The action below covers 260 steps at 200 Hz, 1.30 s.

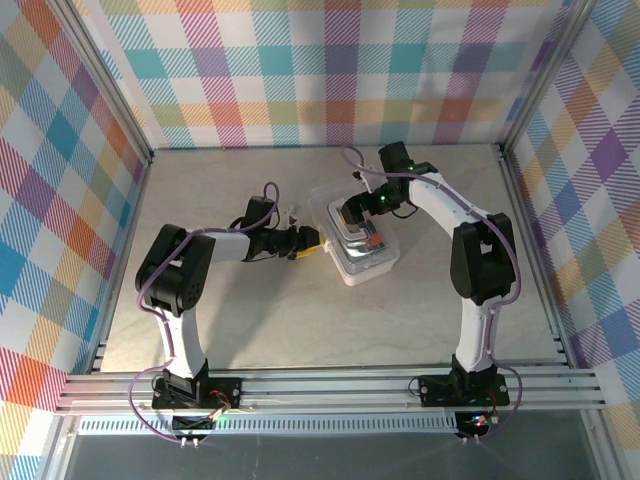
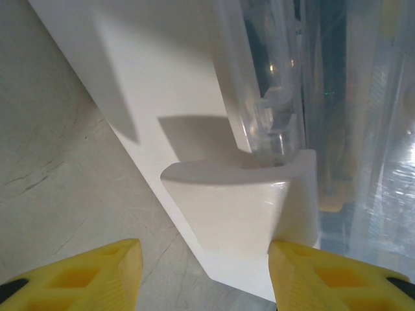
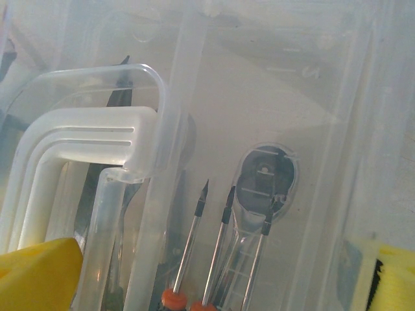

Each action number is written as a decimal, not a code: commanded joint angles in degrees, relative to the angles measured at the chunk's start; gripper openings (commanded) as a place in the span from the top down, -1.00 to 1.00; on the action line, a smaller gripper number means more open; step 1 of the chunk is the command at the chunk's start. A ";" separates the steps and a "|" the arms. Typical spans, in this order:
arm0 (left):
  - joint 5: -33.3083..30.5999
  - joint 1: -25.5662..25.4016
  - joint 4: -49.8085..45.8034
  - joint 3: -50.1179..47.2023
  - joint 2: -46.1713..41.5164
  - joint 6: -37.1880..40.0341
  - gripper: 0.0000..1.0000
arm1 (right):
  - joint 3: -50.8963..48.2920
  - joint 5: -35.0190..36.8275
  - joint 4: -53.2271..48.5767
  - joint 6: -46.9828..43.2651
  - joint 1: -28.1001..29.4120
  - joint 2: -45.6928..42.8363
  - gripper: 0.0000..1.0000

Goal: Pack the tool kit

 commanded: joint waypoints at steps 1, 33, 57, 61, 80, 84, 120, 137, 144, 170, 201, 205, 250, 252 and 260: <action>-2.78 0.02 5.91 1.72 2.72 -2.26 -0.08 | -6.05 -3.28 -7.29 0.90 3.24 6.22 -0.98; -2.17 -0.07 14.25 1.02 5.17 -6.48 -0.08 | -8.80 -9.08 -1.79 7.02 3.44 4.41 -0.98; -1.81 -0.23 21.72 0.73 7.73 -10.55 -0.08 | -9.93 -11.17 0.17 9.46 3.85 3.96 -0.98; -1.81 -0.25 23.20 0.64 8.21 -11.24 -0.07 | -10.08 -11.51 0.36 9.71 3.96 3.92 -0.98; -1.87 -0.34 28.16 0.56 9.88 -14.06 -0.07 | -11.01 -12.78 1.63 11.27 4.34 3.71 -0.98; -1.90 -0.34 28.95 0.59 10.15 -14.39 -0.07 | -11.20 -13.07 1.96 11.54 4.42 3.74 -0.98; -2.23 -0.42 34.05 1.37 12.53 -17.24 -0.08 | -13.13 -15.40 4.35 14.44 4.78 3.40 -0.97; -2.25 -0.42 35.93 2.04 13.61 -18.44 -0.08 | -14.06 -17.00 5.64 15.90 4.86 3.06 -0.97; -2.25 -0.42 36.70 2.26 13.97 -18.83 -0.08 | -14.38 -17.53 6.04 16.34 5.02 2.95 -0.96; -2.32 -0.51 38.96 2.97 15.21 -20.50 -0.08 | -15.41 -17.41 6.25 16.98 5.74 2.87 -0.96; -2.05 -0.10 36.87 3.11 13.94 -19.06 -0.08 | -14.45 -14.55 4.59 15.75 4.95 0.36 -0.97; -2.15 0.12 35.32 3.19 13.12 -17.92 -0.08 | -13.87 -14.15 4.21 15.56 4.60 -0.18 -0.98; -9.26 4.22 -0.95 11.02 -1.51 6.28 -0.22 | -0.98 -8.66 -0.38 11.61 -1.77 -6.77 -0.98; -9.92 4.47 -2.48 11.48 -2.21 7.35 -0.24 | -0.56 -8.26 -0.34 11.49 -2.11 -7.15 -0.98; -12.70 5.33 -7.58 13.20 -5.03 11.42 -0.68 | 1.40 -6.49 0.47 11.27 -3.45 -8.84 -0.98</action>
